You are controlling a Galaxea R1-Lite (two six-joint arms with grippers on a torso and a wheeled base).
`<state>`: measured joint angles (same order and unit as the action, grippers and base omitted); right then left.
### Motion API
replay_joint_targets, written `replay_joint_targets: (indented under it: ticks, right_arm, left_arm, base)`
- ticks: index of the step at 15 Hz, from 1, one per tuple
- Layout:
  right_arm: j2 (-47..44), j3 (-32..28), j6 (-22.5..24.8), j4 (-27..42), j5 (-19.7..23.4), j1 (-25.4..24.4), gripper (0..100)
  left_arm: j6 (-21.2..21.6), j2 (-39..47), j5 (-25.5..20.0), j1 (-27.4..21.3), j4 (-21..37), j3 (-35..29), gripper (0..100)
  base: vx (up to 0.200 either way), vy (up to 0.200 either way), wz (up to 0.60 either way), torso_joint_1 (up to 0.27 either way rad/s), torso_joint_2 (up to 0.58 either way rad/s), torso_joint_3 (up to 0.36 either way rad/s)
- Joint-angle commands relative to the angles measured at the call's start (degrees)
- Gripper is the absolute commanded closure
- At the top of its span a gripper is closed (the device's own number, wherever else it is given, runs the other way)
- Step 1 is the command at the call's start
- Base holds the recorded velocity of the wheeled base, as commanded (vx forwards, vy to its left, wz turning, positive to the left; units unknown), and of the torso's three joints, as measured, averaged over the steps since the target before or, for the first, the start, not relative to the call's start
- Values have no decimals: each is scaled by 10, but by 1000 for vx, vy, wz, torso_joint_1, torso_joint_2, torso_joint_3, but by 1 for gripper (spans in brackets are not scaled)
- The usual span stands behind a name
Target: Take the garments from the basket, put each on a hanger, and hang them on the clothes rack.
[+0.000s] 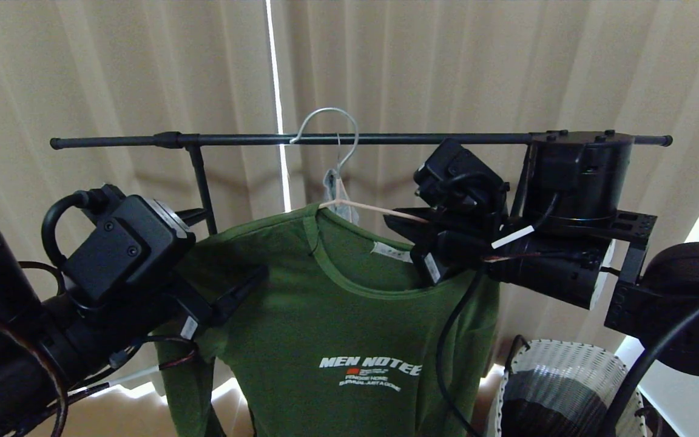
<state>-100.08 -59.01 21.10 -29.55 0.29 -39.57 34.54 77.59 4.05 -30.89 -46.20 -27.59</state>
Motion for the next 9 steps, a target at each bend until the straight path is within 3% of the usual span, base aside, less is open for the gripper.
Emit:
replay_joint_targets:
  ticks: [1,4,9]
  right_arm:
    - [18,7,0,0,-6,2,100]
    - [53,42,0,0,-7,20,100]
    - [99,81,-1,0,-6,53,100]
  left_arm:
    - [-24,-11,-1,0,1,5,0]
    - [-87,-36,-1,1,3,19,0]
    - [-153,-68,-1,3,3,68,0]
  base:
    - [0,0,0,0,0,0]
    - [0,0,0,0,0,0]
    - [0,0,0,0,0,0]
